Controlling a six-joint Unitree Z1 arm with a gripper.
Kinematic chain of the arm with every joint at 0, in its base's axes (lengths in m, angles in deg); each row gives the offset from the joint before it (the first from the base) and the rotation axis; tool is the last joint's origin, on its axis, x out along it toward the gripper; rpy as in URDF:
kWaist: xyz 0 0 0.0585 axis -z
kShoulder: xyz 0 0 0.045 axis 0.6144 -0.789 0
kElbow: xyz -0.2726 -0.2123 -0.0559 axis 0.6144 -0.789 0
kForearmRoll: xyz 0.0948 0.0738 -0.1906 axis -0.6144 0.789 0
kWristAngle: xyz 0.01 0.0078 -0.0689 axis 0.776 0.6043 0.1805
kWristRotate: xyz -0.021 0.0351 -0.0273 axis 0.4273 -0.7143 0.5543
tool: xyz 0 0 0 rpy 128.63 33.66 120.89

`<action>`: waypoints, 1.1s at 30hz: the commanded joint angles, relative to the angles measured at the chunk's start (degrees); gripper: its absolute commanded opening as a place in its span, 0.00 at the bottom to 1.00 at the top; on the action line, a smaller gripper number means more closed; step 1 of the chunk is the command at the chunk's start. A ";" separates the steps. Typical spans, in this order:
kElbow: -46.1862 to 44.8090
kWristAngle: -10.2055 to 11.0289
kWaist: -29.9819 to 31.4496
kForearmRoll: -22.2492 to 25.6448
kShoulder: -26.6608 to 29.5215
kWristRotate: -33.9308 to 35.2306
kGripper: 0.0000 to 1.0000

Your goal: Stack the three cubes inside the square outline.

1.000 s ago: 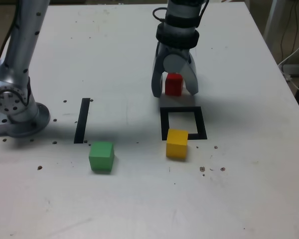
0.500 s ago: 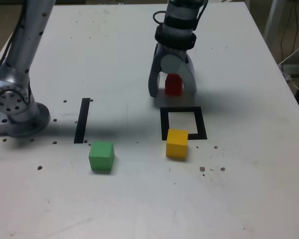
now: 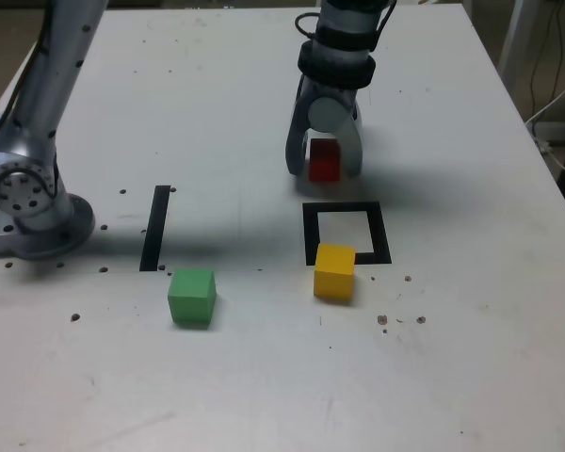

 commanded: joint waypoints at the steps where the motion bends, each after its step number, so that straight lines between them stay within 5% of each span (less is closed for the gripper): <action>1: -0.09 0.04 -0.08 -0.06 0.18 -0.11 0.20; 15: -0.05 -0.49 1.27 -0.09 1.25 0.80 0.20; 33: 1.81 -7.67 11.96 0.13 1.02 10.97 0.20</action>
